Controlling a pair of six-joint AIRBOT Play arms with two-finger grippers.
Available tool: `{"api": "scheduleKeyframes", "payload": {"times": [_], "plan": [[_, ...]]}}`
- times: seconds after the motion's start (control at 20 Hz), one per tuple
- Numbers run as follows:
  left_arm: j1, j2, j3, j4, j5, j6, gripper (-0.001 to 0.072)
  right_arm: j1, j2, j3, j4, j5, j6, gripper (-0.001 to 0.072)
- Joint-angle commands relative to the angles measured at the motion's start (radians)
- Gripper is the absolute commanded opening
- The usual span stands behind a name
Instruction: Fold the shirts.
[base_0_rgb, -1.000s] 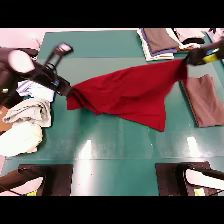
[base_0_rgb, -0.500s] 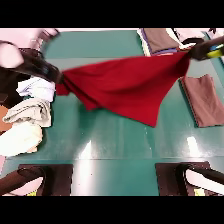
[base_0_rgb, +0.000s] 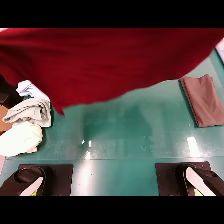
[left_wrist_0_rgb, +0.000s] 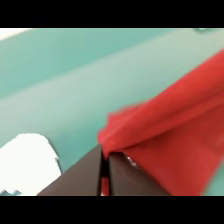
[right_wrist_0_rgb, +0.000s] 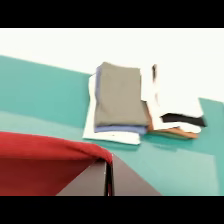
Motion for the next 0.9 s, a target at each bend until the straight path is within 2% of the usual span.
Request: {"api": "scheduleKeyframes", "payload": {"times": [0.0, 0.15, 0.3, 0.4, 0.5, 0.55, 0.6, 0.65, 0.75, 0.85], "plan": [[0.001, -0.018, -0.045, -0.090, -0.113, 0.040, 0.0027, -0.041, -0.033, 0.012, 0.050, 0.035, 0.013, 0.0014], [0.001, -0.126, -0.199, -0.185, -0.071, 0.115, 0.0027, -0.024, -0.204, 0.012, 0.164, 0.116, 0.013, 0.0014], [0.001, -0.277, -0.387, -0.233, 0.022, 0.190, 0.0027, 0.063, -0.422, 0.012, 0.104, 0.188, 0.031, 0.0014], [0.001, -0.389, -0.463, -0.214, 0.113, 0.230, 0.0028, 0.116, -0.565, 0.012, 0.056, 0.216, 0.039, 0.0015], [0.002, -0.492, -0.468, -0.111, 0.254, 0.200, 0.0030, 0.158, -0.677, 0.012, 0.039, 0.199, 0.061, 0.0015], [0.002, -0.531, -0.459, -0.029, 0.348, 0.153, 0.0133, 0.169, -0.716, 0.012, 0.041, 0.179, 0.077, 0.0024], [0.007, -0.561, -0.436, 0.060, 0.423, 0.074, 0.0430, 0.171, -0.741, 0.012, 0.044, 0.163, 0.085, 0.0193], [0.028, -0.582, -0.401, 0.097, 0.449, 0.015, 0.0457, 0.171, -0.757, 0.012, 0.050, 0.148, 0.111, 0.0444], [0.116, -0.595, -0.315, 0.071, 0.436, -0.049, 0.0457, 0.162, -0.757, 0.012, 0.049, 0.150, 0.123, 0.0469], [0.221, -0.592, -0.257, -0.021, 0.375, -0.057, 0.0457, 0.145, -0.734, 0.012, 0.048, 0.186, 0.122, 0.0452]]}}
